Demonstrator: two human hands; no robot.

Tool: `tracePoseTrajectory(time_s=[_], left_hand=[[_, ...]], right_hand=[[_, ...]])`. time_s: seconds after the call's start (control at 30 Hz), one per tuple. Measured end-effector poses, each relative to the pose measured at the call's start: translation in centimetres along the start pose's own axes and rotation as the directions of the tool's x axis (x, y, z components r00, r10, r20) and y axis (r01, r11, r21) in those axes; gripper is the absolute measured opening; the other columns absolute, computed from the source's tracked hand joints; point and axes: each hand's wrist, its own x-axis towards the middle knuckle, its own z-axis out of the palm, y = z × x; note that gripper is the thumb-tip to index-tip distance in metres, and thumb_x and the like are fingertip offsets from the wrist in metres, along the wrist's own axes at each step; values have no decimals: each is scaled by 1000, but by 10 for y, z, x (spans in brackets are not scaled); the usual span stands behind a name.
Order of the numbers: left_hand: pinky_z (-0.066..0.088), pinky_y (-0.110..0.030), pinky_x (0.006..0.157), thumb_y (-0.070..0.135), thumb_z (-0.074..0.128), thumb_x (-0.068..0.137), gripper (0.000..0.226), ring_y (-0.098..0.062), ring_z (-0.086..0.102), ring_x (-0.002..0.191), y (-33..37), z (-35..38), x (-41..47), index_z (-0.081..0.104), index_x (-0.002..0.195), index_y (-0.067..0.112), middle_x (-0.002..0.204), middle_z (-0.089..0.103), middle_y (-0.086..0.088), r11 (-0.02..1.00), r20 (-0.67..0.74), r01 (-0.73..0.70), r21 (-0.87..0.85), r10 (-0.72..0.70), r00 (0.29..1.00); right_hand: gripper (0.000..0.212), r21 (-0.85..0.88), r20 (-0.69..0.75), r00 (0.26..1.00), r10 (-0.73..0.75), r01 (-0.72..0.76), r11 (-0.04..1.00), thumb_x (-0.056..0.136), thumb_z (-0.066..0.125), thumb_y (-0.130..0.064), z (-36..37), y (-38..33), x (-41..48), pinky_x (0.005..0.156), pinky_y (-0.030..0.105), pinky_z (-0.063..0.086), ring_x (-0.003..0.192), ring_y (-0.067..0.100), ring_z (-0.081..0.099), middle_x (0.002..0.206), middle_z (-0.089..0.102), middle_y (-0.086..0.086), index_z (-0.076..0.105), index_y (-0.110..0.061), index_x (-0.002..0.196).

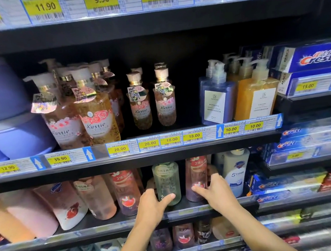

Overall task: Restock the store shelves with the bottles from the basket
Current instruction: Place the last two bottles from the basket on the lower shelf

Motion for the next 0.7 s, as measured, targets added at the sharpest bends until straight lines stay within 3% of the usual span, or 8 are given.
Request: tracePoseTrajectory(time_s=[0.1,0.17,0.27,0.37,0.47,0.57,0.7], left_hand=[[42,-28,61,57,74,81,51,-14,54,78,1,-4,-10,45,92,17,92,57,0,999,-41,-15,34,17,999],[48,-30,73,55,75,82,50,-15,55,89,-9,-6,-18,42,95,19,98,57,4,997,-86,-70,-13,69,994],[50,-37,99,45,82,79,61,-12,58,110,-32,-15,-36,47,125,23,118,56,10,976,-233,-157,-152,119,965],[47,-41,99,31,88,74,74,-22,56,110,-50,-28,-47,45,132,15,117,47,1,975,-464,-124,-186,24,886],[40,-48,104,32,88,73,86,-30,46,119,-52,-37,-46,40,139,4,127,43,-14,980,-541,-32,-194,-79,837],[35,-51,107,37,84,78,93,-33,34,131,-45,-37,-42,31,146,-1,138,38,-20,981,-537,1,-193,-107,837],[35,-57,109,42,81,80,101,-41,30,136,-35,-30,-31,24,149,-5,145,34,-26,984,-534,26,-177,-119,837]], right_hand=[[53,8,3,1000,-16,16,1000,81,77,-53,-3,-1,-5,77,38,50,93,23,59,101,54,3,47,-15,102],[54,24,-4,999,-41,41,999,82,78,-52,-7,2,-11,72,36,47,89,20,54,96,48,-3,41,-19,102],[64,106,-39,996,-80,84,991,82,78,-53,-15,13,-27,79,33,46,101,16,56,111,50,-10,40,-21,123],[66,157,-151,986,-69,92,983,83,78,-52,-25,28,-40,91,34,50,111,11,57,120,56,-14,42,-28,133],[56,114,-320,947,-10,49,992,83,78,-50,-30,42,-41,89,42,51,107,20,58,114,53,-5,46,-24,121],[75,37,-410,911,50,-38,999,80,82,-46,-32,49,-33,91,52,51,118,35,53,125,47,11,42,-11,133],[98,-28,-405,912,67,-86,996,80,83,-46,-33,47,-20,95,55,50,127,44,48,136,47,24,30,-1,149]])
